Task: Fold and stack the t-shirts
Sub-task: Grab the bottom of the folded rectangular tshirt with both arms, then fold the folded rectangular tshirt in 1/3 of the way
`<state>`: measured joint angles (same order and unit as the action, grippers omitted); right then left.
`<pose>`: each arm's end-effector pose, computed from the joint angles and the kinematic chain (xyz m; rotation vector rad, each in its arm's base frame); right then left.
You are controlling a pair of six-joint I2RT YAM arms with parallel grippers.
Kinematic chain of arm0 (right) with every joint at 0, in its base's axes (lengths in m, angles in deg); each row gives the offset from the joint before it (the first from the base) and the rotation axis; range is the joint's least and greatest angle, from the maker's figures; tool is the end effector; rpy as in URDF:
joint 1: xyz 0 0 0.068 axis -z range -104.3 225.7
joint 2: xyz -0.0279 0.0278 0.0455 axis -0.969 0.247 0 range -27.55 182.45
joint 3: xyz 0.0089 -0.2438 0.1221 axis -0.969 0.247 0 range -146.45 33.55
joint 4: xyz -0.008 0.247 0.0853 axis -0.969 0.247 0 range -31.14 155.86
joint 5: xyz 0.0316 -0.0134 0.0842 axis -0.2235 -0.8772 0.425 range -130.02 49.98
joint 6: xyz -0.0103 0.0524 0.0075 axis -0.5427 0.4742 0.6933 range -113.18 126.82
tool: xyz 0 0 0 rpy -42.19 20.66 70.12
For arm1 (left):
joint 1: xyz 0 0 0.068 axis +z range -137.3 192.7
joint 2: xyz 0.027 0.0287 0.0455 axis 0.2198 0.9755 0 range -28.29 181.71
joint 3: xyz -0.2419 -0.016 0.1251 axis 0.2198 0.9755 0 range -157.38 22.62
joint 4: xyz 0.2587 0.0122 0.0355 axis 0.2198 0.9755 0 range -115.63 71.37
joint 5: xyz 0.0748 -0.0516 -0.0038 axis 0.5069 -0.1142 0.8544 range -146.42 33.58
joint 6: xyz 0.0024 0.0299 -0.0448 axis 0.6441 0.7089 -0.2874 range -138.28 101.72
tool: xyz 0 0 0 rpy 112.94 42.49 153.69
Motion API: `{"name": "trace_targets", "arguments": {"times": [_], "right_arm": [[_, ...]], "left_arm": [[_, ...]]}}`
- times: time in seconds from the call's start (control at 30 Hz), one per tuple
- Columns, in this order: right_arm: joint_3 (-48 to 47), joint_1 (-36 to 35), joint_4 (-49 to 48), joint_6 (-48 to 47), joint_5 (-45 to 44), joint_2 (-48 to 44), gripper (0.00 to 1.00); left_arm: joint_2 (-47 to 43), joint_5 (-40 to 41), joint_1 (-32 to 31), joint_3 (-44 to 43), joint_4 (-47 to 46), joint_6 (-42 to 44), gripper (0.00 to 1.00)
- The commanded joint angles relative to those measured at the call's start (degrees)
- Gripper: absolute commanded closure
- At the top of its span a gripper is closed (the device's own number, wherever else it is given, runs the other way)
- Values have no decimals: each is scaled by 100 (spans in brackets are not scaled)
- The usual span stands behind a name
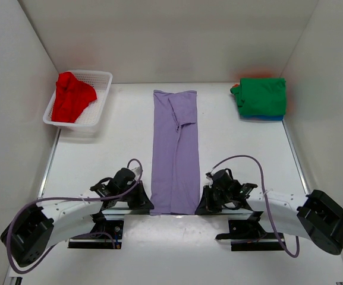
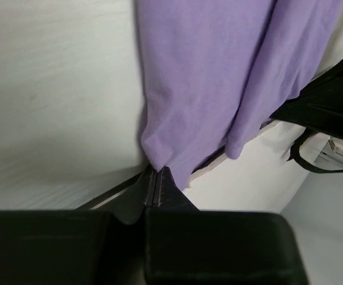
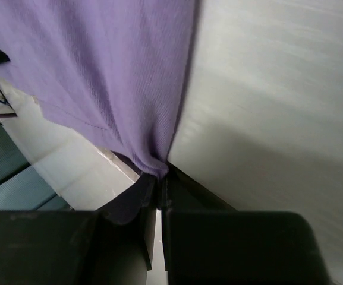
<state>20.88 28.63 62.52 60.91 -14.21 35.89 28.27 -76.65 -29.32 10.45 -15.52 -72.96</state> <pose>0.1012 0.1314 0.1115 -0.0348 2.8784 1.1289 0.1062 -0.1122 0.1179 -0.1505 2.8141 -1.0065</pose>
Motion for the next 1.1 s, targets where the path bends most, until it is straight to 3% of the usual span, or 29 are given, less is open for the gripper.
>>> {"name": "trace_targets", "arguments": {"times": [0.0, 0.27, 0.47, 0.7, 0.77, 0.8, 0.93, 1.03, 1.07], "right_arm": [[132, 179, 434, 15, 249, -410, 100], [-1149, 1559, 1127, -1047, 1285, -201, 100], [-3020, 2921, 1549, -2172, 1726, 1432, 100], [-5771, 3564, 1997, -2885, 1674, 3981, 100], [-6622, 3661, 2164, -3000, 1542, 4674, 90], [-6783, 3713, 2226, -3122, 1446, 4799, 81], [-7242, 3757, 2367, -3273, 1182, 5170, 60], [-6716, 3732, 2228, -3264, 892, 4846, 56], [-6279, 3766, 2044, -3142, 848, 4644, 56]], "left_arm": [[-171, 46, 166, 136, 615, 1, 100], [890, -446, 1046, -1822, 844, 773, 100], [2637, -675, 2013, -3421, 659, 1415, 100], [5055, -667, 2848, -5934, 439, 1477, 100], [5523, -701, 3032, -6499, 396, 1390, 88], [5759, -710, 3111, -6727, 247, 1233, 68], [5912, -1070, 3288, -6573, -288, 784, 52], [5500, -1080, 3367, -5748, -728, 643, 39], [5350, -1097, 3324, -5431, -764, 668, 38]]}}
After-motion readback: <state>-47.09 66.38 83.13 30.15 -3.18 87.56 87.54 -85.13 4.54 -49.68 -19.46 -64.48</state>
